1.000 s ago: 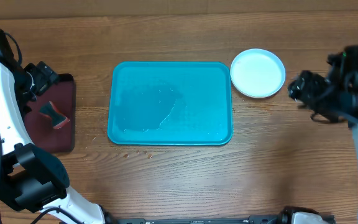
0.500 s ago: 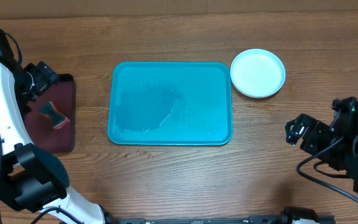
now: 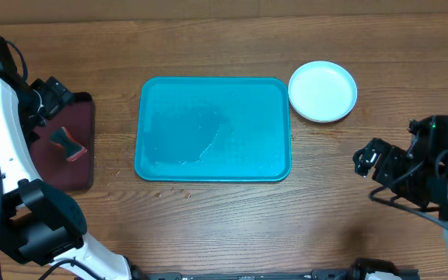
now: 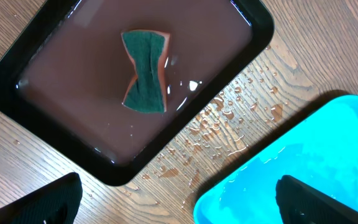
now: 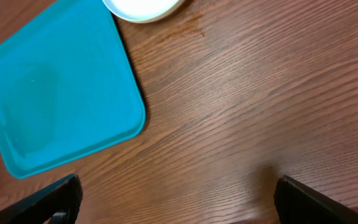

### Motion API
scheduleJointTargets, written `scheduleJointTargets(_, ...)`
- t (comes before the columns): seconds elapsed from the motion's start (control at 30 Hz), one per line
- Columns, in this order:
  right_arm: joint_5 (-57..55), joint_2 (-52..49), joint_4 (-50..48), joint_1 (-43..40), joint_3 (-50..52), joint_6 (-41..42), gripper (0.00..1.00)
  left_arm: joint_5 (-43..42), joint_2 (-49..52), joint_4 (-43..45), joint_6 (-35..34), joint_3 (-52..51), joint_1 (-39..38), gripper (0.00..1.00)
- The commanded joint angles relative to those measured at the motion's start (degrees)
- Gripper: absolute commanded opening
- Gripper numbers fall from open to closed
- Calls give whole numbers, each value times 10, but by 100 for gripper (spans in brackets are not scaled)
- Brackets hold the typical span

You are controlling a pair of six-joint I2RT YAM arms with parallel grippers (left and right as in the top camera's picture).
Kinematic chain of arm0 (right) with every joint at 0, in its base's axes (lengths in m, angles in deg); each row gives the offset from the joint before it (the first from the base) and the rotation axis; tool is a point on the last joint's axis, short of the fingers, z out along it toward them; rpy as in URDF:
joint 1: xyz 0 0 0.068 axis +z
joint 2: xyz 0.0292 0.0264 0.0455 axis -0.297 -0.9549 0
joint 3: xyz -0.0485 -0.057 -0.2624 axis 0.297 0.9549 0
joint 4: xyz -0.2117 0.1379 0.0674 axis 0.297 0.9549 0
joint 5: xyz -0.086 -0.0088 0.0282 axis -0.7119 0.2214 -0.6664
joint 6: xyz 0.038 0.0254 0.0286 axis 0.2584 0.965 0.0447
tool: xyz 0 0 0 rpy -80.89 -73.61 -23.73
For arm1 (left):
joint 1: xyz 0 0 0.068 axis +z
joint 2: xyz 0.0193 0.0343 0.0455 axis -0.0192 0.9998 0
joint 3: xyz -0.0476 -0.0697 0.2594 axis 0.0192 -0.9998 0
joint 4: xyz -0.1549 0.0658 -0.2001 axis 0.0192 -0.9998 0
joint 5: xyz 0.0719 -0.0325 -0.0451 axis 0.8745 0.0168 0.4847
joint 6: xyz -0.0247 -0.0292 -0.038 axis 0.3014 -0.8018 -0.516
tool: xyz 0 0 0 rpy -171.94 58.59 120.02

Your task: Clean dirty plates on tray and stack at the side

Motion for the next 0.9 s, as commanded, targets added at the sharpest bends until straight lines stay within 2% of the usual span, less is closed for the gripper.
scheduleJointTargets(0.0, -2, -15, -1, 1, 2, -2, 100, -2, 3, 1, -6, -2, -1, 100)
scheduleJointTargets(0.17, -2, -5, -40, 2, 22, -2, 100, -2, 3, 1, -6, -2, -1, 100)
scheduleJointTargets(0.33, -4, 73, -113, 42, 87, -4, 100, -2, 3, 1, -6, -2, -1, 100)
scheduleJointTargets(0.43, -11, 136, -172, 80, 155, -11, 100, -2, 3, 1, -6, -2, -1, 100)
scheduleJointTargets(0.53, -12, 198, -248, 119, 249, -68, 100, -2, 3, 1, -6, -2, -1, 100)
scheduleJointTargets(0.73, -12, 268, -384, 134, 378, -94, 100, -2, 3, 1, -6, -2, -1, 100)
scheduleJointTargets(0.87, -2, 358, -479, 134, 477, -94, 100, -2, 3, 1, -6, -2, -1, 100)
